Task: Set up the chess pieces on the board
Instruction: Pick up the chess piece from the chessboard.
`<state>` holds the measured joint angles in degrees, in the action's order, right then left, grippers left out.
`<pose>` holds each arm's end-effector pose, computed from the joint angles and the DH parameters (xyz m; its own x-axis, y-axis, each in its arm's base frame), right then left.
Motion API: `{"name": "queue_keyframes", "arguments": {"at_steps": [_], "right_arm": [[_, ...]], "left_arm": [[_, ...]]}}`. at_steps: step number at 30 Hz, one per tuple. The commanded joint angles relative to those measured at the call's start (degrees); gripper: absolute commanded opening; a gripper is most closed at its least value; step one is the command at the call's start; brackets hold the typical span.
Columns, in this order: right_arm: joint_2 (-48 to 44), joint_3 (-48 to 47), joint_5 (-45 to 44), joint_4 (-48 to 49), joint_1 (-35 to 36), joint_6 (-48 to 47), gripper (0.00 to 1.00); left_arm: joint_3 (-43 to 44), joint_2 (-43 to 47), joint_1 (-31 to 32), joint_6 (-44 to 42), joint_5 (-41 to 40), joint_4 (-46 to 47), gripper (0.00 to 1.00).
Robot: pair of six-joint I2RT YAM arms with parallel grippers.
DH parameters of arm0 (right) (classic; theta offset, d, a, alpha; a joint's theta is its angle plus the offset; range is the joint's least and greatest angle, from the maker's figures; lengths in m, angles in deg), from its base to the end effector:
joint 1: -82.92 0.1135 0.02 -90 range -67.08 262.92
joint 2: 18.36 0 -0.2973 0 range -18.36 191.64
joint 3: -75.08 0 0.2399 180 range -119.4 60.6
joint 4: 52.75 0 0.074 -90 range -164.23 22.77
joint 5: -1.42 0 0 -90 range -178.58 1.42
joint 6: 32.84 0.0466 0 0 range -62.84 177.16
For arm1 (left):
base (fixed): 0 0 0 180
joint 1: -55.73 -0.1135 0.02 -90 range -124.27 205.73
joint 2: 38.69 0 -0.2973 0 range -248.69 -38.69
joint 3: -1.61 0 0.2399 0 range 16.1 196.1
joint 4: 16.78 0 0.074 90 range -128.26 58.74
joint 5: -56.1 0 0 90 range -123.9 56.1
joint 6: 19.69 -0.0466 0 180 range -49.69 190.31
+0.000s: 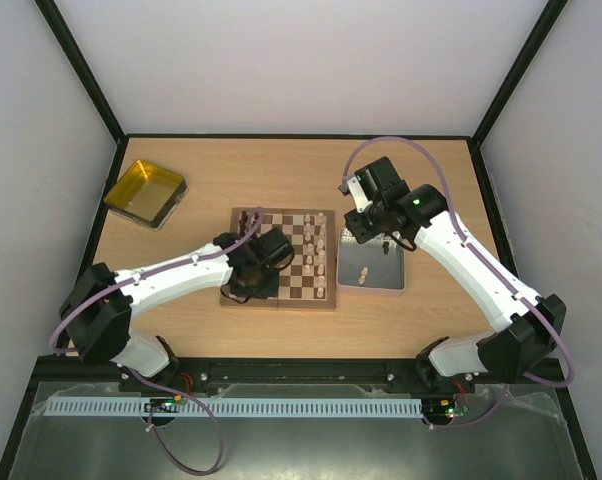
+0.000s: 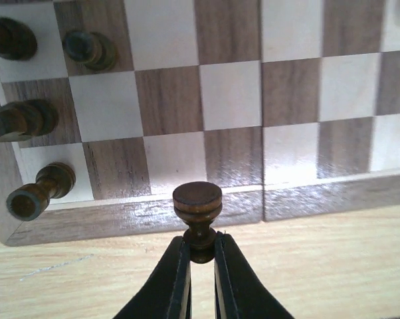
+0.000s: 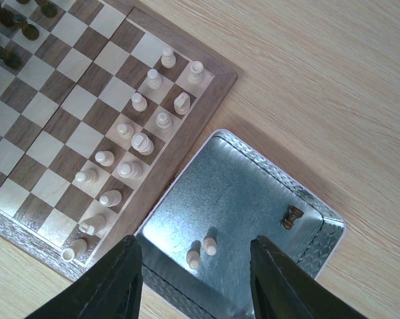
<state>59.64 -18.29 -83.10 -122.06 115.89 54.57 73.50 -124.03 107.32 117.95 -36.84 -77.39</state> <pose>0.2160 0.1454 0.3706 -0.6509 -0.4758 -0.5915 -0.6189 0.7838 0.0505 0.1648 -0.2040 0.2381 -0.9743 0.0410 -0.2215 0.0799 0.9822 -0.1697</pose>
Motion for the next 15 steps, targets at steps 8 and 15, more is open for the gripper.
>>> {"name": "queue_keyframes", "arguments": {"at_steps": [8, 15], "right_arm": [[0.07, -0.87, -0.11, -0.02, -0.28, -1.23, 0.43], [0.5, -1.3, -0.18, -0.75, -0.28, -1.66, 0.43]], "left_arm": [[8.49, 0.93, 0.32, -13.9, 4.26, -18.37, 0.05], [9.64, -1.14, 1.09, -19.73, 9.82, -22.3, 0.04]]}}
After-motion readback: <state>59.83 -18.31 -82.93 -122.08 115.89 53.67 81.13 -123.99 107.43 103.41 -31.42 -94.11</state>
